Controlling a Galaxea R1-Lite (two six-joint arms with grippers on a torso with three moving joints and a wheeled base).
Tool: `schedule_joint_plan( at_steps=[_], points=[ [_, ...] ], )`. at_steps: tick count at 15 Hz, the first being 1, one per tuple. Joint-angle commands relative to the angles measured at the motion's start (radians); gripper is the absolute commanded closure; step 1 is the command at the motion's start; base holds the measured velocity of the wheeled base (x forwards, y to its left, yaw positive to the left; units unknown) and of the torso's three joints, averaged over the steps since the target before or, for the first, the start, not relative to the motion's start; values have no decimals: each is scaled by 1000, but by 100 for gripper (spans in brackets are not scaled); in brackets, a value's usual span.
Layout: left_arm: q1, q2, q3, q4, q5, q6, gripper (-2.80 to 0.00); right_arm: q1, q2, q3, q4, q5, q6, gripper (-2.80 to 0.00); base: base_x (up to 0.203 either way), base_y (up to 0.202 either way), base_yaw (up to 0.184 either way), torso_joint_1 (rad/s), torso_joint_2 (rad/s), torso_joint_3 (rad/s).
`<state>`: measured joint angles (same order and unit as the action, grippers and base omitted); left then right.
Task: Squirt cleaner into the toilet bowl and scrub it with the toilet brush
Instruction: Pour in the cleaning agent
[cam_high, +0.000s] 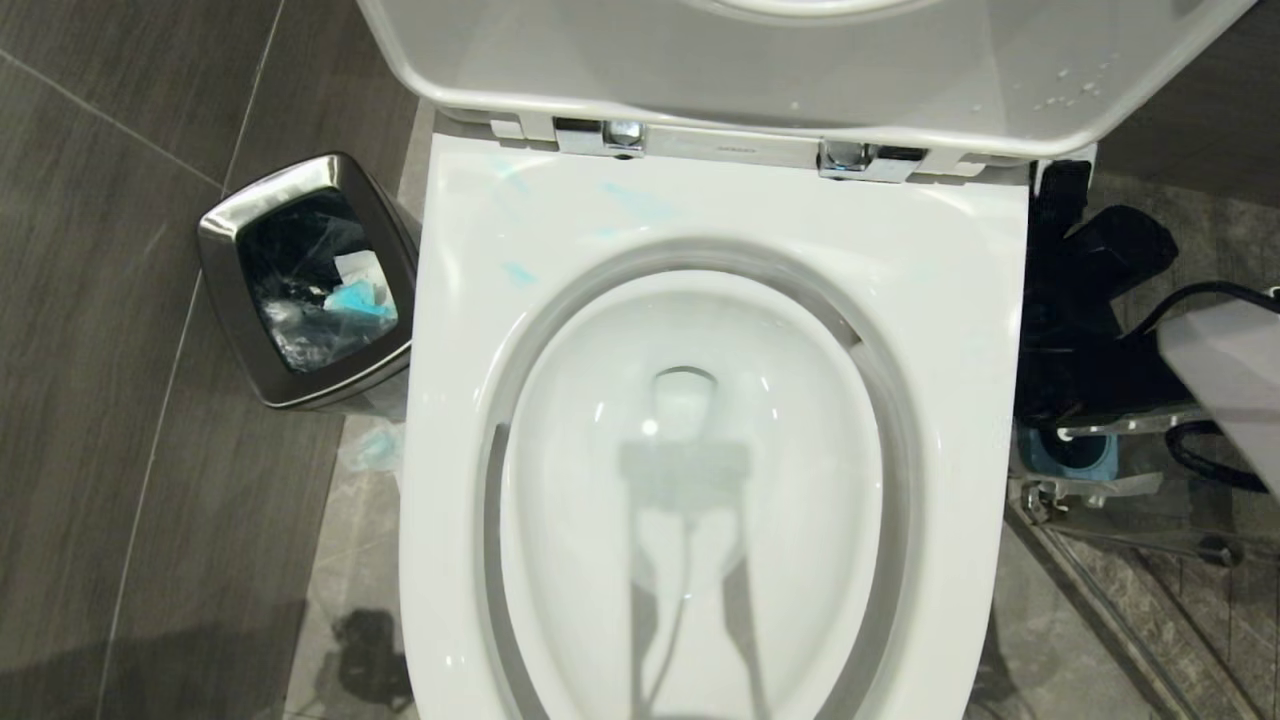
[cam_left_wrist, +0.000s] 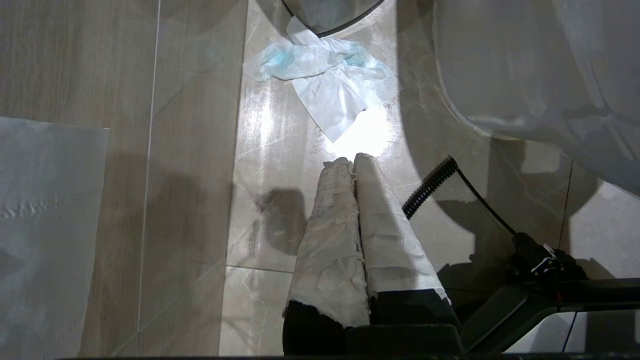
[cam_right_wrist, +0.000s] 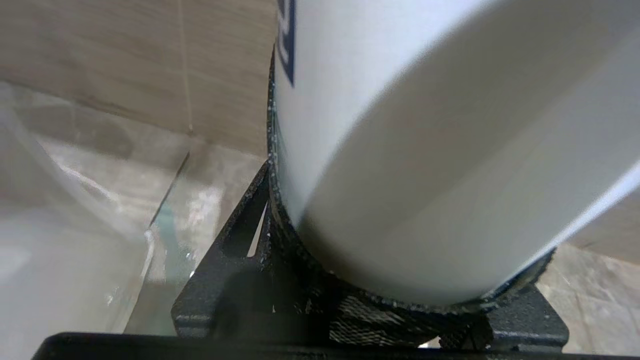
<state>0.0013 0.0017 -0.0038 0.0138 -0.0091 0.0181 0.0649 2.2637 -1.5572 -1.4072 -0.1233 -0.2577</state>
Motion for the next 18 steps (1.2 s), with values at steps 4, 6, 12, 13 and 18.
schedule_joint_plan(
  at_steps=[4,6,12,13,18],
  points=[
    [0,1,1,0,0,0,0,-6,-232,171,43,-5,-2,0,0,0,0,0,0,0],
    [0,1,-1,0,0,0,0,-8,-318,212,91,-5,-2,0,0,0,0,-1,19,1],
    [0,1,-1,0,0,0,0,-32,-559,269,357,-4,-1,0,0,0,0,0,0,0],
    [0,1,1,0,0,0,0,-43,-582,281,386,-2,0,0,0,0,0,0,0,0],
    [0,1,1,0,0,0,0,-50,-669,312,490,-2,-1,0,0,0,0,1,5,1]
  ],
)
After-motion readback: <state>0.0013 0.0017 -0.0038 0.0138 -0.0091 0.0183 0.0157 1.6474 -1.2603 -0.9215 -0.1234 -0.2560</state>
